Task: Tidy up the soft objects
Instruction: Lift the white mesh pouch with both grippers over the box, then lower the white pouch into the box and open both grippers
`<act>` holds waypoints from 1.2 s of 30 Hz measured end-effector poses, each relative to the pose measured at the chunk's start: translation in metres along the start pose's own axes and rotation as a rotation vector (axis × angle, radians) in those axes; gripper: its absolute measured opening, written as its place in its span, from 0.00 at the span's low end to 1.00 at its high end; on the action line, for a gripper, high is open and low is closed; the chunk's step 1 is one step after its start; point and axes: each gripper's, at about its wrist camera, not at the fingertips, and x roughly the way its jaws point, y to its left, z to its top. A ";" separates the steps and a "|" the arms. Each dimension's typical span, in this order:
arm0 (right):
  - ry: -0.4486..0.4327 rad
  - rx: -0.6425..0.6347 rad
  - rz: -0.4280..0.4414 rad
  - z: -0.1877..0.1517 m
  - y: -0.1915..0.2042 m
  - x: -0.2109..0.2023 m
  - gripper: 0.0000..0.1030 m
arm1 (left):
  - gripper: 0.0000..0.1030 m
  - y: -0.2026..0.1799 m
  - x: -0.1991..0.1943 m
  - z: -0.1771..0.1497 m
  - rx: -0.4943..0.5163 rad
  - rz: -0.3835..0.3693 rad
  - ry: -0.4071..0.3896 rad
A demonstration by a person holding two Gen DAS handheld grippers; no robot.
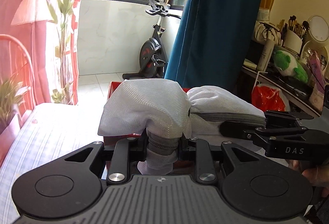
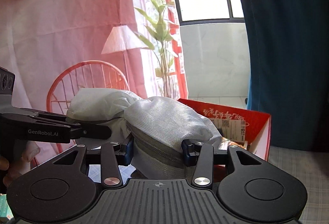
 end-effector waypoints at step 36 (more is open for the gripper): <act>0.356 0.066 -0.226 0.021 -0.157 0.222 0.51 | 0.70 0.047 0.222 0.059 -0.020 0.089 0.225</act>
